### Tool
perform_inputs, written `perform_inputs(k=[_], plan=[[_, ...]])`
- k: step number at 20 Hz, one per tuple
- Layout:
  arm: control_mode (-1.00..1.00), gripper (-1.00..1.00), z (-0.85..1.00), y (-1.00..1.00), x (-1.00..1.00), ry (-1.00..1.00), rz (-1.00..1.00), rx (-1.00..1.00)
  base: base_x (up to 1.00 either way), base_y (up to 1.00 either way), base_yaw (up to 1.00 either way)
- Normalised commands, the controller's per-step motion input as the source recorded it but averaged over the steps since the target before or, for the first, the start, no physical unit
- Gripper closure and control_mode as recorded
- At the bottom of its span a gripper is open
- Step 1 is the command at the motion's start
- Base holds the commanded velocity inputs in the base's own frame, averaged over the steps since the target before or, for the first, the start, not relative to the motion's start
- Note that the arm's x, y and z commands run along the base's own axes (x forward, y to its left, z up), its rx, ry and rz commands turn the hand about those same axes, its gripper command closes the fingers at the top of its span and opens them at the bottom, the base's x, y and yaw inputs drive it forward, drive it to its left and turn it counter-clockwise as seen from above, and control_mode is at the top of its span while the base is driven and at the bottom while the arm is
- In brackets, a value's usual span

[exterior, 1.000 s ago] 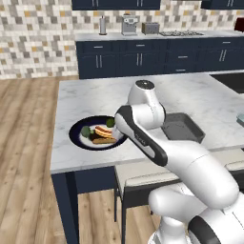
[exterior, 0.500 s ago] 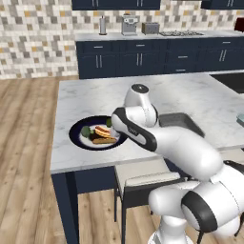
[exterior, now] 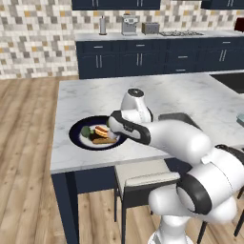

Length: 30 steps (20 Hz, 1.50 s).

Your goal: Place one cooked food and one vegetable from the large plate to each tupperware container.

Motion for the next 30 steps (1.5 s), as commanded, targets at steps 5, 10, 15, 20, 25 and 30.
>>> perform_inputs(k=[5, 10, 15, 20, 25, 30], plan=[[-1.00, -1.00, -0.32, 0.01, 0.45, 0.01, -0.01, 0.00, 0.00, 0.00, 0.00], [-1.00, -1.00, -0.22, 0.00, 0.44, 0.00, 0.00, 0.00, 0.00, 0.00, 0.00], [-1.00, -1.00, -0.23, 0.15, 0.46, 0.00, -0.01, 0.00, 0.00, 0.00, 0.00], [-1.00, -1.00, -0.19, 0.15, 0.43, 0.02, -0.01, 0.00, 0.00, 0.00, 0.00], [-1.00, -1.00, -0.20, 0.06, 0.42, 0.01, -0.01, 0.00, 0.00, 0.00, 0.00], [-1.00, -1.00, -0.31, 0.11, 0.41, 0.07, -0.01, 0.00, 0.00, 0.00, 0.00]])
